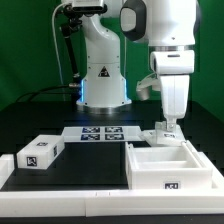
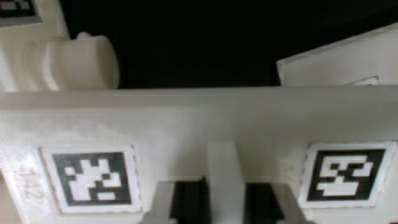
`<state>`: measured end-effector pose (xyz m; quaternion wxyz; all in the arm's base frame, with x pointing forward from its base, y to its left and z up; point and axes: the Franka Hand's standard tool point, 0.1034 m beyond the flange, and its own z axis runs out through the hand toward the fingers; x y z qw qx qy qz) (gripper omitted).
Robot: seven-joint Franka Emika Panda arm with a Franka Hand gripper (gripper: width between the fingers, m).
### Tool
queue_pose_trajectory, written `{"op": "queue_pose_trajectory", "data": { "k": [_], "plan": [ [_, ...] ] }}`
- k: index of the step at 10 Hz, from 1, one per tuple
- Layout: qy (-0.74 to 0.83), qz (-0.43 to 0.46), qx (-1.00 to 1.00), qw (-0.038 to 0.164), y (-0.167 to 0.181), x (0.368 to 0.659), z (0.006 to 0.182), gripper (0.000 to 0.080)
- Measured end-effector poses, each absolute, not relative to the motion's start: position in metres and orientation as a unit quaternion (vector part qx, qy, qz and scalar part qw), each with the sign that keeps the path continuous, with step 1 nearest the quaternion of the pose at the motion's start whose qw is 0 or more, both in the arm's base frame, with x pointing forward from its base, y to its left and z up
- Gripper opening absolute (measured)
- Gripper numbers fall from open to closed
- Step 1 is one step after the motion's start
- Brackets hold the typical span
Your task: Assemble cabinet
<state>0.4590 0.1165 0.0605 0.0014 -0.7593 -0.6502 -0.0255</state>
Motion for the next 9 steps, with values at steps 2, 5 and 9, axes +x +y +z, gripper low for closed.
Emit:
{"op": "queue_pose_trajectory", "data": {
  "k": [2, 5, 9],
  "plan": [
    [-0.654, -0.025, -0.756, 0.002, 0.115, 0.459, 0.059, 0.007],
    [-0.67, -0.032, -0.741, 0.001, 0.109, 0.483, 0.057, 0.007],
    [-0.671, -0.035, -0.741, 0.0, 0.108, 0.491, 0.057, 0.007]
  ]
}}
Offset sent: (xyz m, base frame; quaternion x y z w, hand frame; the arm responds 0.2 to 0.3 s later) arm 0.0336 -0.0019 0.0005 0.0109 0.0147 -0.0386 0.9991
